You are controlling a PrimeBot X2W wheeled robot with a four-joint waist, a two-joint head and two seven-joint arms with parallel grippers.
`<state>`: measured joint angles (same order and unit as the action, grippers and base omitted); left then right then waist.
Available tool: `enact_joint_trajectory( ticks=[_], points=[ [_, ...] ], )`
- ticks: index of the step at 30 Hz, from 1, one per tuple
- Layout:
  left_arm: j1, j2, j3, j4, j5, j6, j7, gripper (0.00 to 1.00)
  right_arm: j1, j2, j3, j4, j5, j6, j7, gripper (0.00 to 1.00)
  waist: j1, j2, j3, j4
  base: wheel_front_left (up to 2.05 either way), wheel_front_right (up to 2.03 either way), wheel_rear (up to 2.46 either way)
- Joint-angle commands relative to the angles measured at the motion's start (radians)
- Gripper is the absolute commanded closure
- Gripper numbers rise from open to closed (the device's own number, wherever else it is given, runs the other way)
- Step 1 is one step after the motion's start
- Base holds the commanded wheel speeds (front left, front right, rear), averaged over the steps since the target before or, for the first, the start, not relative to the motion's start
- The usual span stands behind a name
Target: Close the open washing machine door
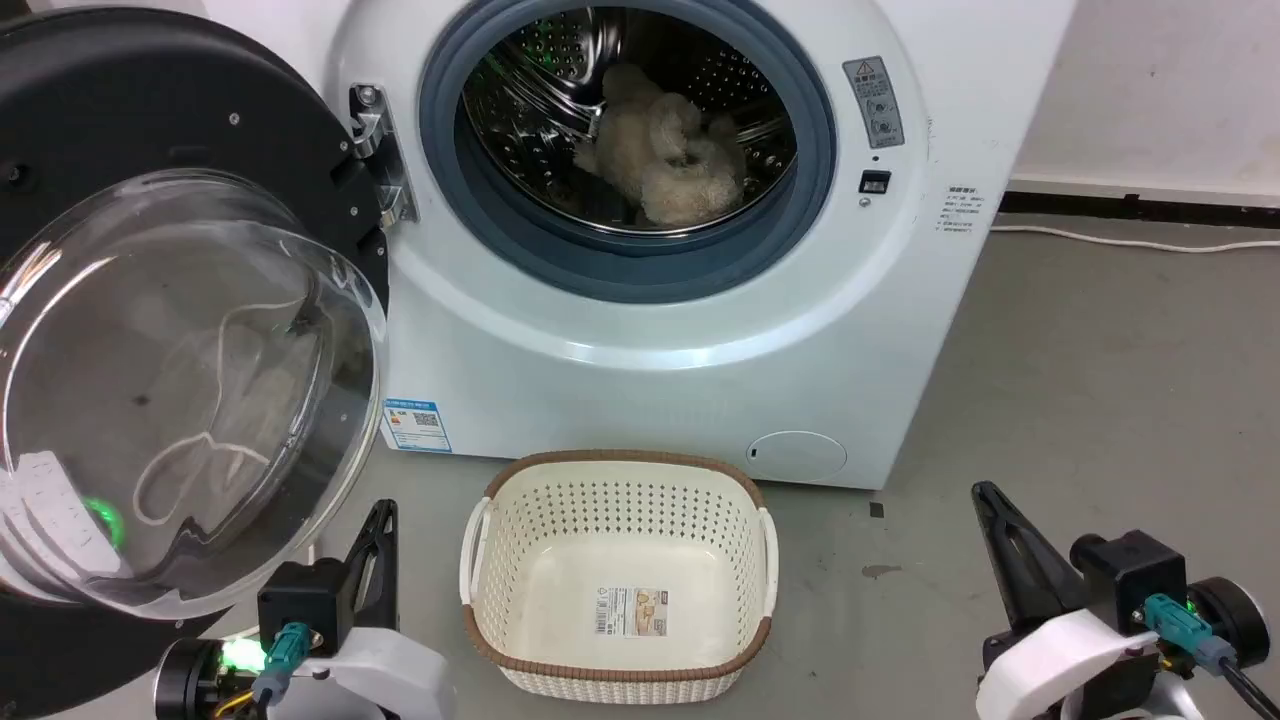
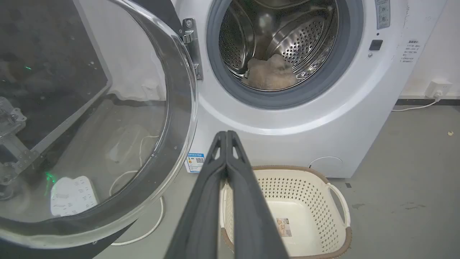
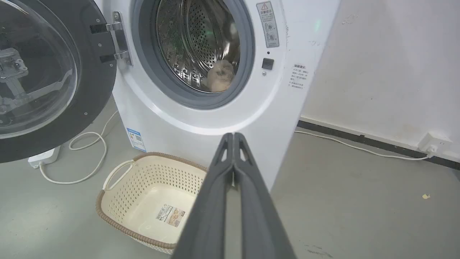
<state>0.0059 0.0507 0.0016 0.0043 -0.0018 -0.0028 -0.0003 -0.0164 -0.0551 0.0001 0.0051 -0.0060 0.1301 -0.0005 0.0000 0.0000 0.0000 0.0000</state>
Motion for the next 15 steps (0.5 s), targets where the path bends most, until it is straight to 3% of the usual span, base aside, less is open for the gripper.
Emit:
enact_joint_trajectory(
  ticks=[1,15],
  points=[
    [-0.006,-0.001,-0.002,-0.004,0.002,0.003,0.0,1.0,0.016,0.005,0.0,-0.005,0.006,0.001,0.0,1.0,0.0,0.0,0.0,0.0,0.0,0.0,0.0],
    [-0.006,-0.001,-0.002,-0.004,0.002,0.003,0.0,1.0,0.016,0.005,0.0,-0.005,0.006,0.001,0.0,1.0,0.0,0.0,0.0,0.0,0.0,0.0,0.0]
  ],
)
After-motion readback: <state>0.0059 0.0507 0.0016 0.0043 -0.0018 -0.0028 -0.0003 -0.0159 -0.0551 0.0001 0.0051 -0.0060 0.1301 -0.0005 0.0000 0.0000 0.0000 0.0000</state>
